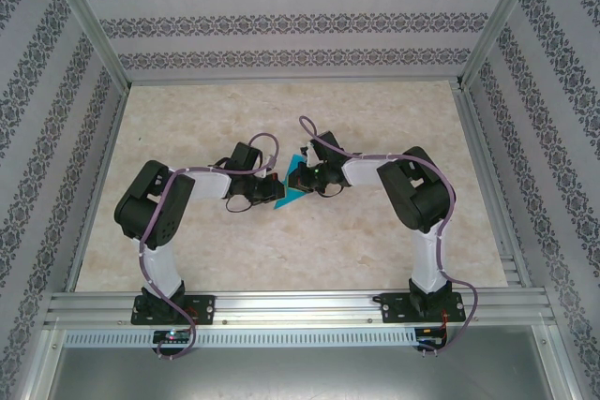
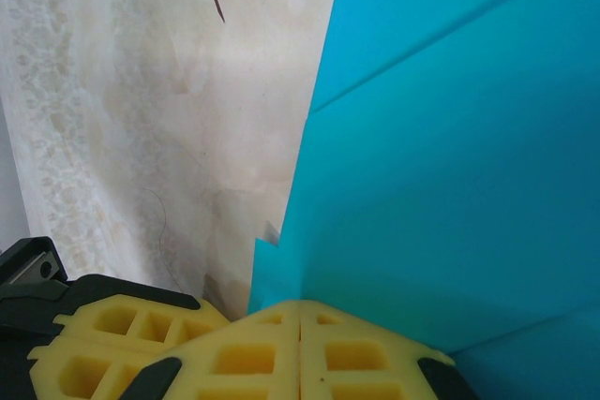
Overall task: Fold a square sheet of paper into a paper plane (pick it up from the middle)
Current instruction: Fourth fold the wing at the center of the table.
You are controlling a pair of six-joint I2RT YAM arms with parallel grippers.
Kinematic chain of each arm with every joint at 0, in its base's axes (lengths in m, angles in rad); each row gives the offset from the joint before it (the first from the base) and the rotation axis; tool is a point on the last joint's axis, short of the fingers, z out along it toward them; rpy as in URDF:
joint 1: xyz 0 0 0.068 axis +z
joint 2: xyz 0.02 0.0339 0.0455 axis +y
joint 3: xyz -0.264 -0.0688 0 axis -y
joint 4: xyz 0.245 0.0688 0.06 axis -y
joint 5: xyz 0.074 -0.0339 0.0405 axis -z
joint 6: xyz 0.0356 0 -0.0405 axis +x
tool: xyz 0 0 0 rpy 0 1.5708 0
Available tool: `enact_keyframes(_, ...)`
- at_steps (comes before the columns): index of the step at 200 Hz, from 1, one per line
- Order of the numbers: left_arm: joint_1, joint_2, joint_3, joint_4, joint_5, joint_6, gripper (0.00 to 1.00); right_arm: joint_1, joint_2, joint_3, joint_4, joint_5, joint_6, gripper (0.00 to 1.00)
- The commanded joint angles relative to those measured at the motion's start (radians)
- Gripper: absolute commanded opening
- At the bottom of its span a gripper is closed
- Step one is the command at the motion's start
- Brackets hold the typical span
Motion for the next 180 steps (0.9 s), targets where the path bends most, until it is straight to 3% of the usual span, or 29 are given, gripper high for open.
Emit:
enact_keyframes(1, -0.004, -0.021, -0.033, -0.165, -0.016, 0.082, 0.0, 0.009, 0.056, 0.008, -0.066, 0.054, -0.008, 0.07)
enact_keyframes(35, -0.003, -0.087, -0.082, -0.266, -0.009, 0.143, 0.0, 0.007, 0.058, 0.007, -0.077, 0.063, -0.009, 0.07)
enact_keyframes(86, -0.003, -0.14, -0.106, -0.265, -0.001, 0.134, 0.0, 0.002, 0.053, 0.0, -0.085, 0.068, -0.013, 0.07)
enact_keyframes(135, -0.003, -0.22, -0.086, -0.072, 0.002, 0.05, 0.0, 0.002, 0.052, 0.002, -0.079, 0.067, -0.007, 0.07)
enact_keyframes(180, -0.003, -0.117, -0.065, 0.04, -0.023, -0.01, 0.0, 0.003, 0.054, 0.005, -0.072, 0.064, -0.002, 0.07)
